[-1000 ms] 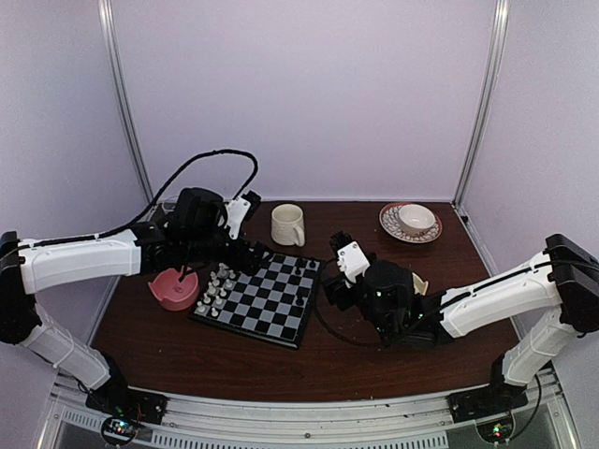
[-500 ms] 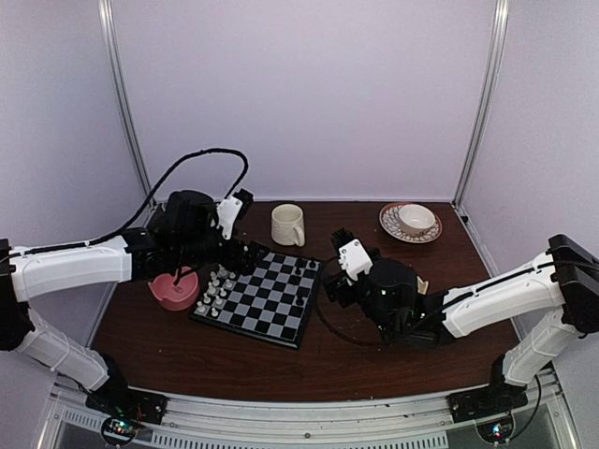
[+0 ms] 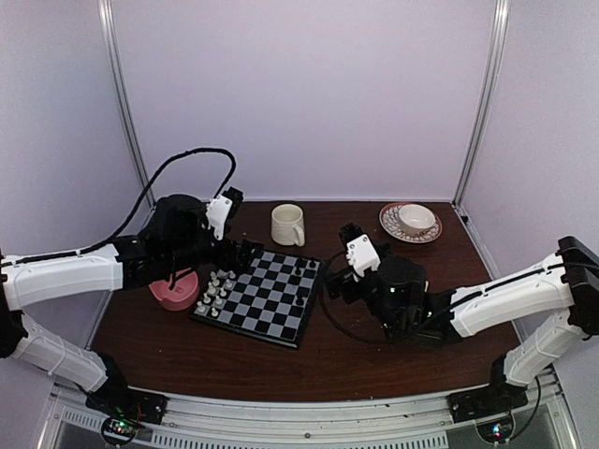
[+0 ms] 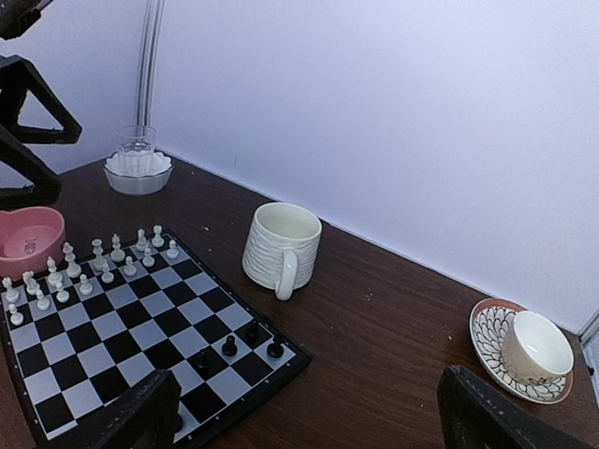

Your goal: Set up the chess pieces on the board

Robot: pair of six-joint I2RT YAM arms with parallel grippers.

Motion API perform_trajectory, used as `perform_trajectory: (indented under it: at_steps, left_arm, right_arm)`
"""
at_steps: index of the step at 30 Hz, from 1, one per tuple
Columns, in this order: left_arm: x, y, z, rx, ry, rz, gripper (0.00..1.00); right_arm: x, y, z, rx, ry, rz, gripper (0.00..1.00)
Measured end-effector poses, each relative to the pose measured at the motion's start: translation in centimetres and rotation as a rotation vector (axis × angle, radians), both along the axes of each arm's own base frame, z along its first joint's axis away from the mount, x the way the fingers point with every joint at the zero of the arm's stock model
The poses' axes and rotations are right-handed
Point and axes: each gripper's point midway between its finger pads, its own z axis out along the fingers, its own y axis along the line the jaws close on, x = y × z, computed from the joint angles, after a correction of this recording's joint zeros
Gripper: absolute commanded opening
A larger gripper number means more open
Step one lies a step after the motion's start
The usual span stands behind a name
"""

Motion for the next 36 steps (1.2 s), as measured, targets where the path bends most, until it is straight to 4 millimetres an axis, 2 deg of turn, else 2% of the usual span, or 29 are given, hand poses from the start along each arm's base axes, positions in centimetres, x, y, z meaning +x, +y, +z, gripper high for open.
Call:
perform_trajectory:
  at_steps: [7,15,19,23,29,32,36]
  left_arm:
    - [0.0,0.3,0.4,-0.023,-0.012,0.018,0.98]
    - [-0.3,1.1,0.0,-0.028,-0.009,0.041,0.98]
    - [-0.3,1.4,0.2,-0.042,-0.016,0.056,0.97]
    - [-0.5,2.1,-0.4,-0.056,-0.021,0.082,0.98]
    - [-0.6,2.1,-0.8,-0.058,-0.009,0.084,0.98]
    - [-0.6,1.9,-0.9,-0.056,-0.004,0.079,0.98]
    - [-0.7,1.6,-1.3,-0.054,0.006,0.064,0.97]
  right_arm:
    - [-0.3,-0.9,1.6,0.065,-0.007,-0.01,1.0]
    - [-0.5,-2.4,0.8,0.07,0.004,-0.053,1.0]
    - [-0.4,-3.2,1.2,0.071,-0.001,-0.084,1.0]
    - [-0.3,-4.5,2.5,0.091,-0.012,-0.12,1.0]
    - [0.7,-7.0,3.7,0.128,-0.014,-0.188,1.0]
    - [1.2,-8.2,3.3,0.119,-0.01,-0.226,1.0]
    - [1.5,-10.0,1.9,0.11,0.008,-0.275,0.99]
